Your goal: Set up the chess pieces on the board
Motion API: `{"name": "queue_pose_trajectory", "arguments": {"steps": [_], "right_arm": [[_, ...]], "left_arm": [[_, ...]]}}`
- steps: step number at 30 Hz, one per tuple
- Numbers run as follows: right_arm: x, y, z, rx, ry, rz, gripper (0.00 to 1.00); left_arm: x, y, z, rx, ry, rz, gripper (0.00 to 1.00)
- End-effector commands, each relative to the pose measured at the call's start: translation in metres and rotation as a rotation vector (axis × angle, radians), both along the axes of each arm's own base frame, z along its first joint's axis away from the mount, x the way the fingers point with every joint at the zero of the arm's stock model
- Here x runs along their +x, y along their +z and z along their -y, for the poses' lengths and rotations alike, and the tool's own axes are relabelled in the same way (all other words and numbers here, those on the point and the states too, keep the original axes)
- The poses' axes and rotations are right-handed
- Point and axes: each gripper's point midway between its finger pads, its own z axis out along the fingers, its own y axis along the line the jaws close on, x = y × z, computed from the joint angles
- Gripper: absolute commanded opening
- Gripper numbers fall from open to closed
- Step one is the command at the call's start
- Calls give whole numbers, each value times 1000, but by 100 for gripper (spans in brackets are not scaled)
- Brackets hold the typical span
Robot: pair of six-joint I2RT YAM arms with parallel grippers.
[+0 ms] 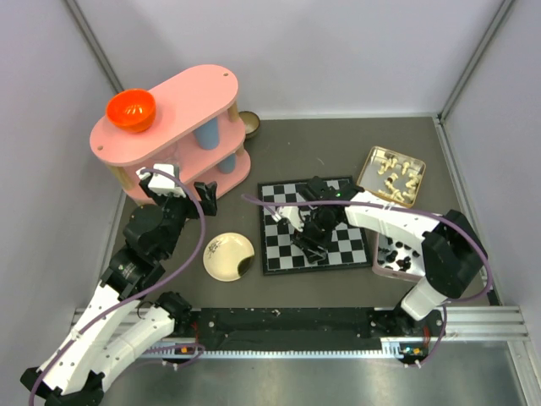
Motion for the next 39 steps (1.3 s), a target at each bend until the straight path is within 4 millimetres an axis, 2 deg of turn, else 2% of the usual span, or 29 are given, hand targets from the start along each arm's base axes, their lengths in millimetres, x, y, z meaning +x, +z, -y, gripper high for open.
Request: {"name": "queue_pose_trajectory", "arguments": {"steps": [1,14,28,39], "right_arm": [[11,10,-7,37,-10,34,50],[9,2,-6,21,-11,16,40],[16,-3,-8,9,-24,30,48],[11,-9,-7,4,-25,2,36]], "left_arm": [[-1,11,1,-36,-4,34,99],[0,11,1,-37,-4,34,99],[1,10,2,-39,-4,32,99],[0,7,1,-37,-2,28,99]]}}
